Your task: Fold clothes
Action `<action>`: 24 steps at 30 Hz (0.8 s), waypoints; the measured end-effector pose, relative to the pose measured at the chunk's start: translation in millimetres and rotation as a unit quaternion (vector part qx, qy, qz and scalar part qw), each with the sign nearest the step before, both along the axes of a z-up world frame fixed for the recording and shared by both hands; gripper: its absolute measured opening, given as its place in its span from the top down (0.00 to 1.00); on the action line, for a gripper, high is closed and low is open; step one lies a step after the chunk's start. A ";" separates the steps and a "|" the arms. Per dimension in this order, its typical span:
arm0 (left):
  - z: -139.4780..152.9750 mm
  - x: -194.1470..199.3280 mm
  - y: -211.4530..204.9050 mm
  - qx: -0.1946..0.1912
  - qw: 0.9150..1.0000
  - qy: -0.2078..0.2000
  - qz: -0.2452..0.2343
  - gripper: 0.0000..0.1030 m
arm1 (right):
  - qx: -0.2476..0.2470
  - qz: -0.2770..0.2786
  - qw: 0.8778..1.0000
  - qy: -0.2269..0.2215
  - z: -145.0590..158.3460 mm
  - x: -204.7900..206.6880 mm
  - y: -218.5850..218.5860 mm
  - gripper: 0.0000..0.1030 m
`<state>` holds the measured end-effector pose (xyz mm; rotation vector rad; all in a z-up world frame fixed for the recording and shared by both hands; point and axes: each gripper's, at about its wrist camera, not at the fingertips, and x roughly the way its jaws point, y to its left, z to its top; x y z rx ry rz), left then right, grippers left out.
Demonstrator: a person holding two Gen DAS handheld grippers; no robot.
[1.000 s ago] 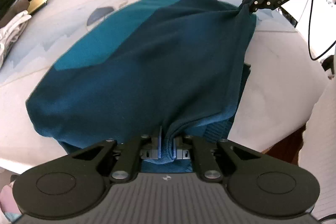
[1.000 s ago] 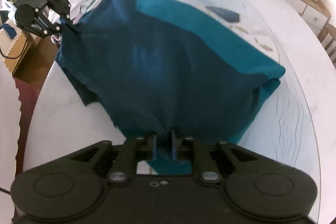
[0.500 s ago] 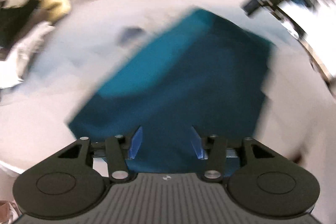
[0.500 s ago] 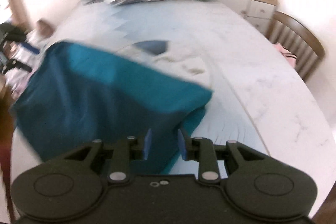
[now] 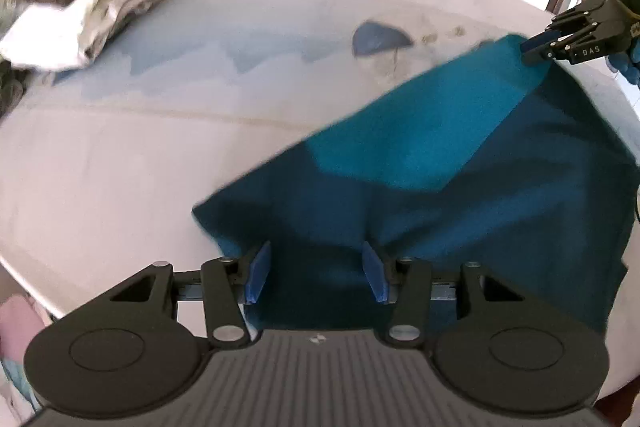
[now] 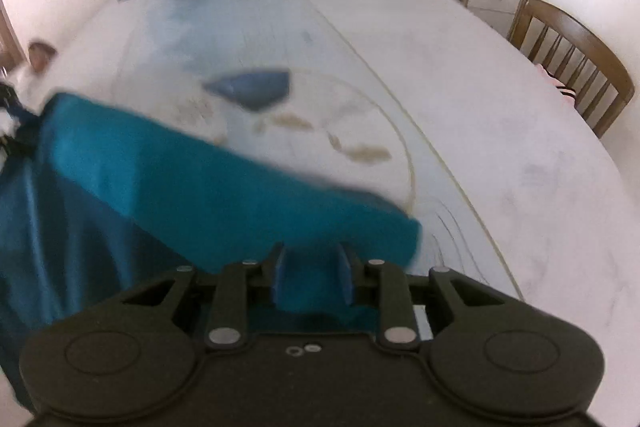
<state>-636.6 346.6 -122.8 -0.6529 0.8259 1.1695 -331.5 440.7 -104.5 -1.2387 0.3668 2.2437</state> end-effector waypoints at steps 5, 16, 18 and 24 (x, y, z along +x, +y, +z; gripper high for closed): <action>-2.3 -6.6 -5.0 0.001 1.000 -0.006 0.002 0.53 | 0.009 0.005 1.000 -0.001 16.7 -7.6 -28.4 0.00; 15.9 -29.3 -4.1 0.012 0.998 0.017 -0.064 0.41 | 0.018 0.024 0.999 0.014 55.4 -46.3 -114.6 0.00; 21.8 -45.0 -2.7 0.023 0.997 0.009 -0.076 0.38 | 0.000 0.018 0.999 0.029 59.0 -74.1 -146.4 0.00; 24.4 -79.0 3.8 0.041 0.989 -0.020 -0.144 0.38 | -0.046 0.017 0.998 0.044 48.0 -170.3 -220.1 0.00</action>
